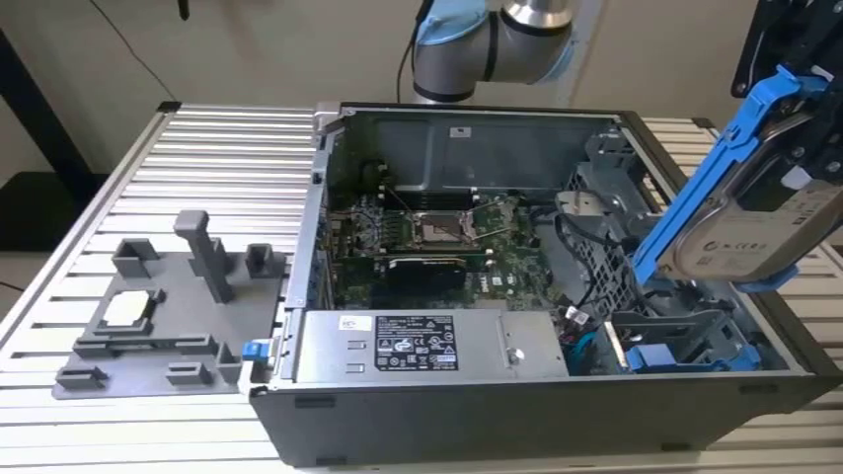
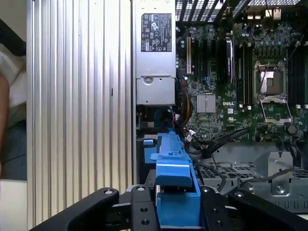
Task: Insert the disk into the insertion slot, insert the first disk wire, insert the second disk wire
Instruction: 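Insert the disk into the insertion slot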
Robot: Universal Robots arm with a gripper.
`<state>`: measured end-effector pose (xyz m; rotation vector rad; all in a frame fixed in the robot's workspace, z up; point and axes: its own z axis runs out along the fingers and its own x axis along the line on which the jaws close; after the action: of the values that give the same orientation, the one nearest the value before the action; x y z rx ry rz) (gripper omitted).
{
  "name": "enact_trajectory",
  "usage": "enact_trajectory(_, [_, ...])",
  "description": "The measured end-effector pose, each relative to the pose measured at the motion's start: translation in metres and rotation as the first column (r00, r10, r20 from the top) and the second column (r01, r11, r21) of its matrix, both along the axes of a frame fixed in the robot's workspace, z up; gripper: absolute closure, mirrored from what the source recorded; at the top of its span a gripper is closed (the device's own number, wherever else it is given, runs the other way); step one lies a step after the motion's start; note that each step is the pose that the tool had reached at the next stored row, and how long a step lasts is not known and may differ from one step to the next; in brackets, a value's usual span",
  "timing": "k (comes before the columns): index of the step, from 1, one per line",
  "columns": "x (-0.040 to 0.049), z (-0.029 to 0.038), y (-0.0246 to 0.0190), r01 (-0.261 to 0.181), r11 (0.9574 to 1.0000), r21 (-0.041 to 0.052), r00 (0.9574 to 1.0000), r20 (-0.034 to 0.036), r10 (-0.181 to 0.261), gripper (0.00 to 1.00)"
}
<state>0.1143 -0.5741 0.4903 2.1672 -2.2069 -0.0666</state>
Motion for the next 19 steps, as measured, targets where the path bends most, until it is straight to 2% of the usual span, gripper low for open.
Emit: enact_trajectory(19, [0.007, -0.0147, 0.0, -0.001, 1.0, -0.0004, 1.0, 0.0046, 0.001, 0.67])
